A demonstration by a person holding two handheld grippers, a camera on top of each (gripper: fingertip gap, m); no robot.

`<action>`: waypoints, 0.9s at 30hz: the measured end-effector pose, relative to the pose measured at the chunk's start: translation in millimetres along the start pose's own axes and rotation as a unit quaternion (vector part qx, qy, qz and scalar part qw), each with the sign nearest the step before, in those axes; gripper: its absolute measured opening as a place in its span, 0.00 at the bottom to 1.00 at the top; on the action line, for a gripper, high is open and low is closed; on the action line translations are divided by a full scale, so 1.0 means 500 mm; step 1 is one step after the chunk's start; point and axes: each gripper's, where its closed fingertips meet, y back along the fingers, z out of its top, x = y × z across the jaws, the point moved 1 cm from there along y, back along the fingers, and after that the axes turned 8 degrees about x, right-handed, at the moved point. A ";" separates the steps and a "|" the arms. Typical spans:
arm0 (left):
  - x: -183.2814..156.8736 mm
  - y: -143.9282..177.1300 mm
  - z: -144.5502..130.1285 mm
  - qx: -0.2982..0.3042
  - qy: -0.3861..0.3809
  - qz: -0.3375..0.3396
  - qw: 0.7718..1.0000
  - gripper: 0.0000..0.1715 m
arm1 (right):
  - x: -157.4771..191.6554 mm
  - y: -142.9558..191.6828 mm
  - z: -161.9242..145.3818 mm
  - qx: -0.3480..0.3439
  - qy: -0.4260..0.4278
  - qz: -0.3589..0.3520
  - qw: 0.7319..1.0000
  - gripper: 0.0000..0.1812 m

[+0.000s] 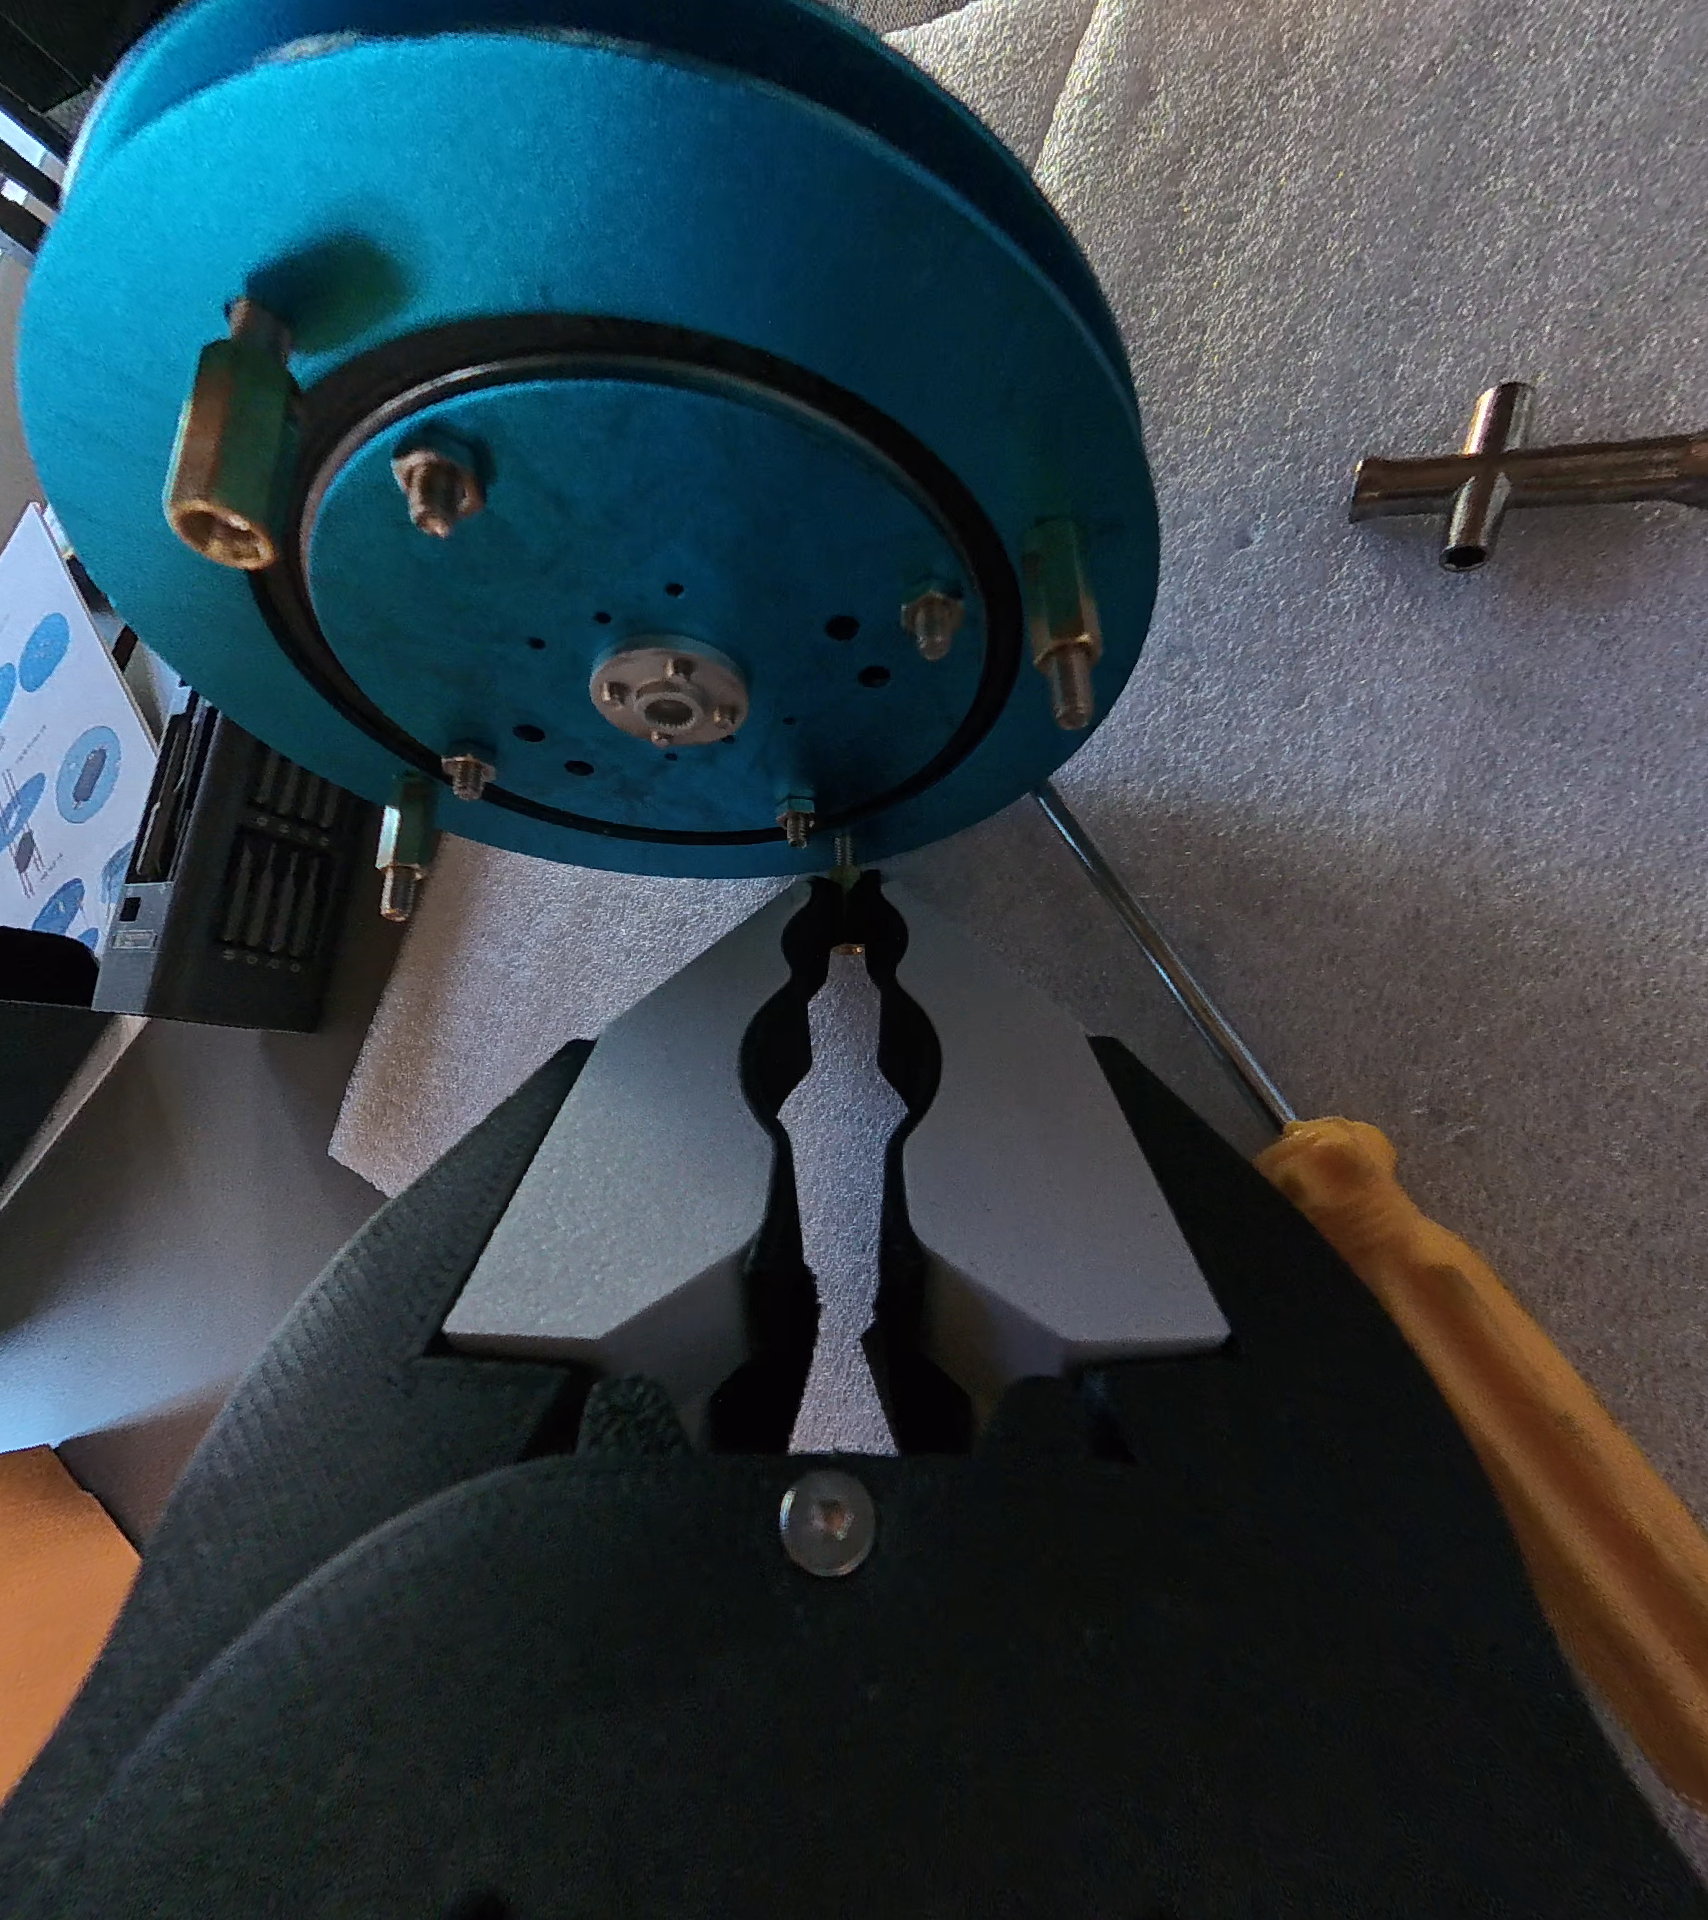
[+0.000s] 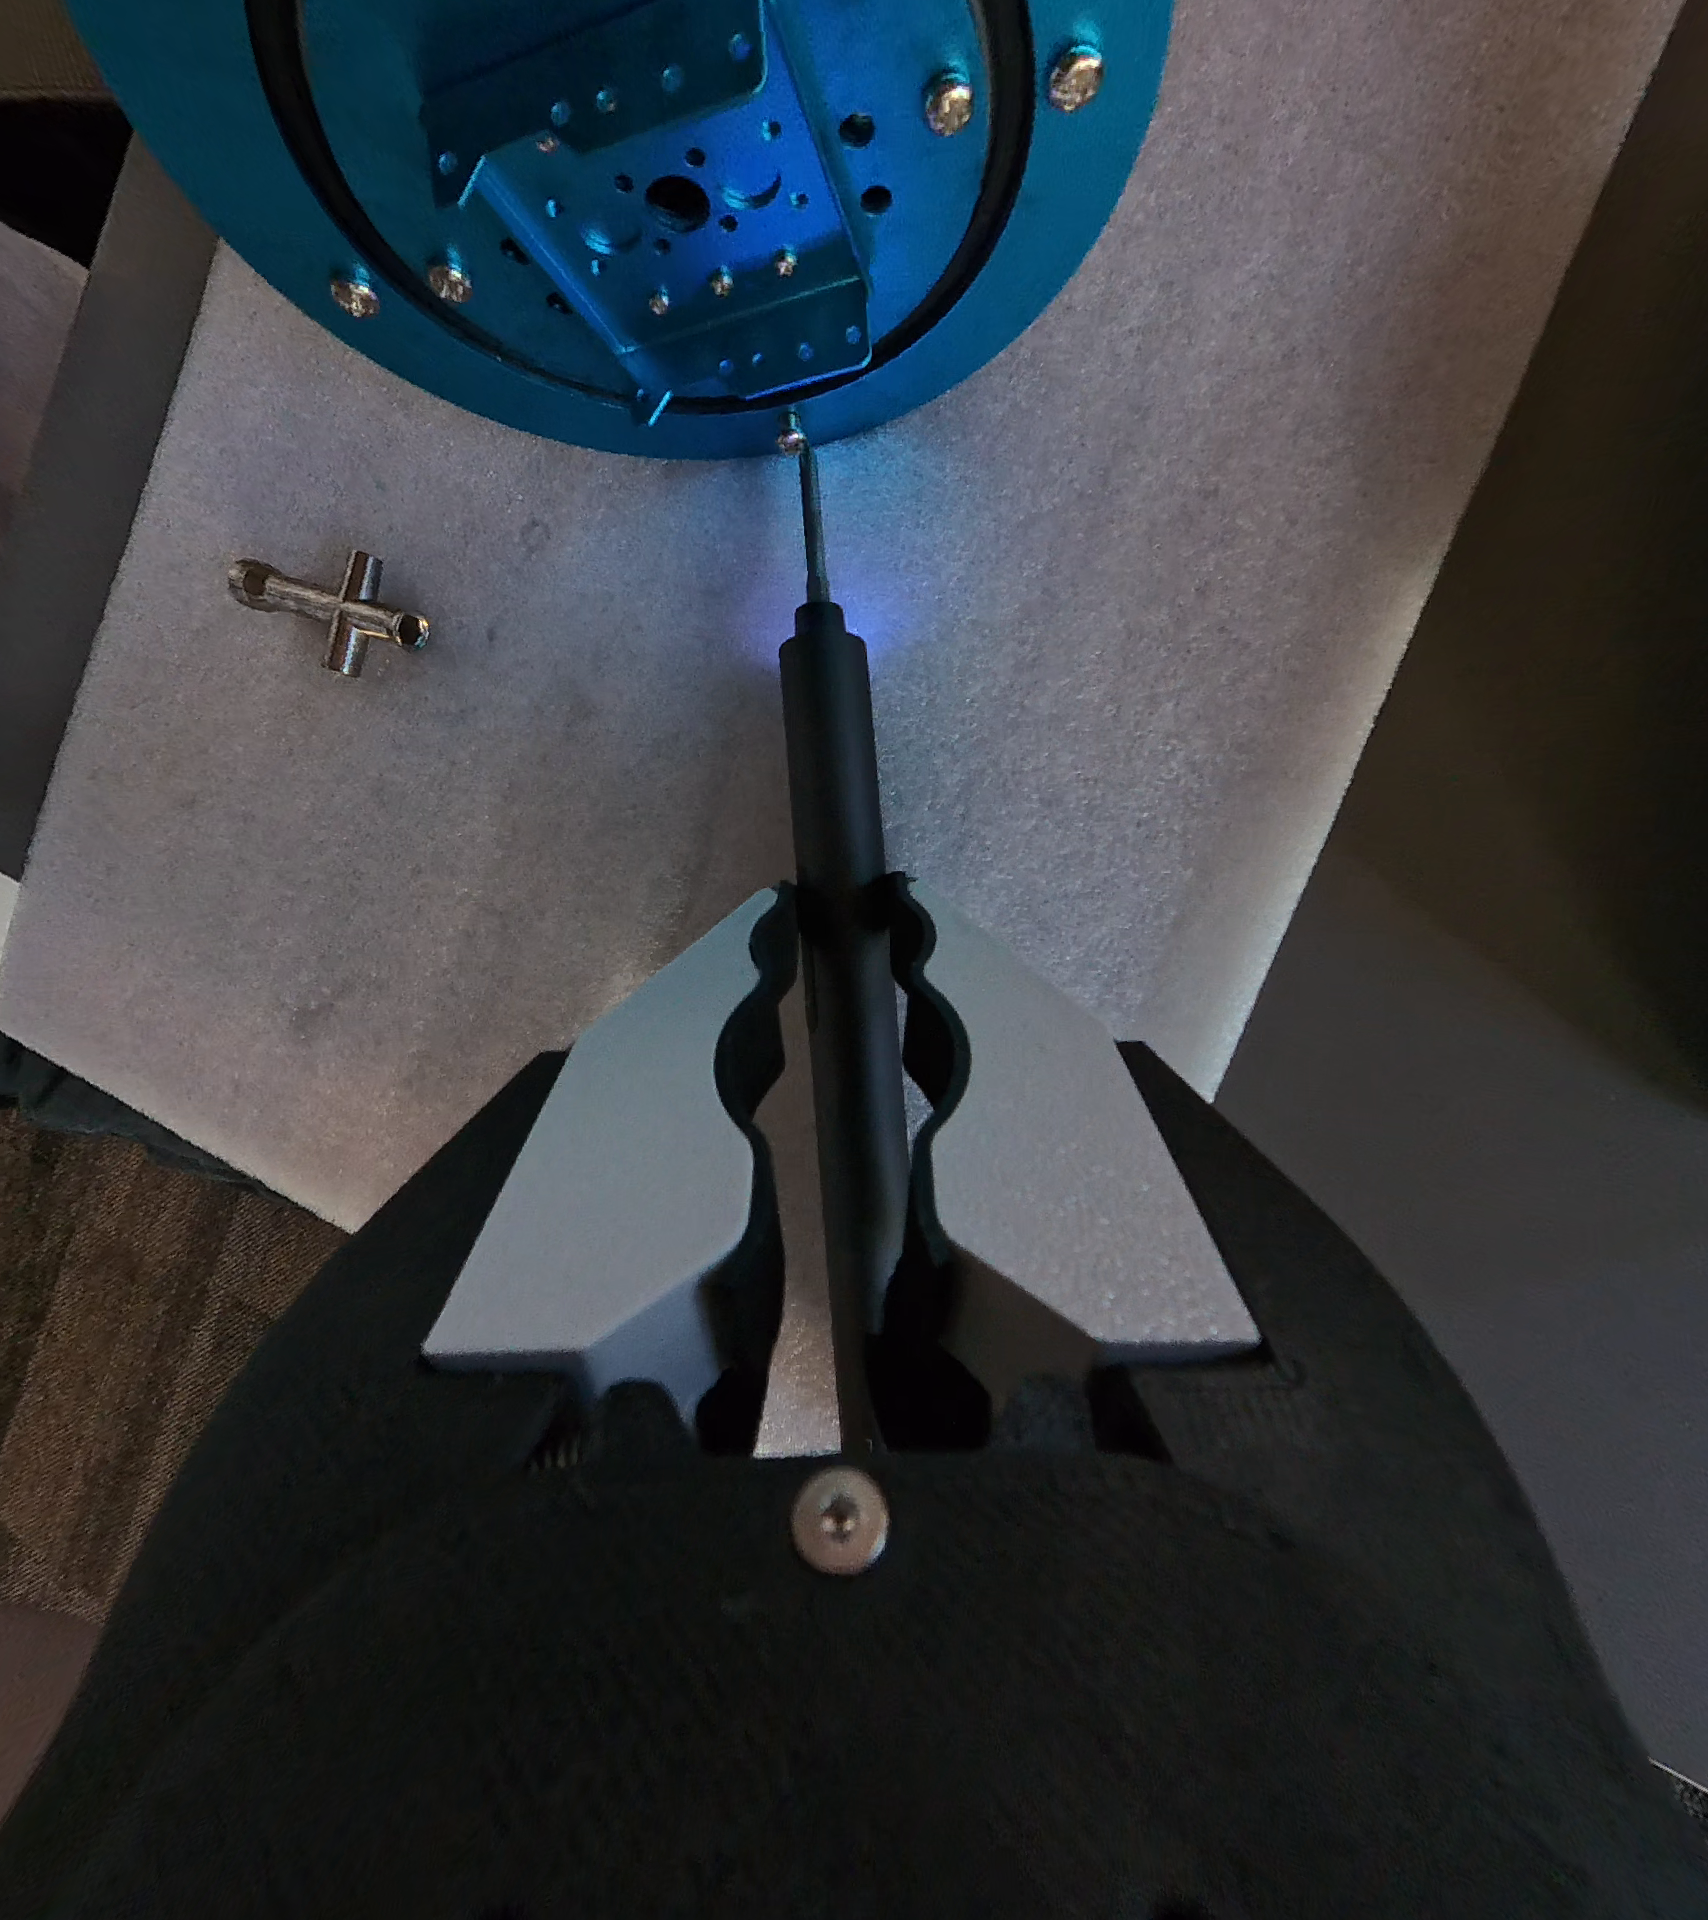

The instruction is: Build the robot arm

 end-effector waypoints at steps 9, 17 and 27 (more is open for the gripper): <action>0.000 0.000 0.000 -0.001 0.002 -0.001 1.000 0.03 | 0.001 0.000 0.000 0.000 0.002 -0.003 1.000 0.09; 0.000 0.000 0.000 -0.001 0.004 -0.002 1.000 0.03 | 0.002 0.000 -0.001 -0.002 0.004 -0.002 1.000 0.09; 0.000 0.000 0.000 0.001 0.002 0.001 1.000 0.03 | 0.006 -0.008 0.010 0.012 0.006 -0.019 1.000 0.09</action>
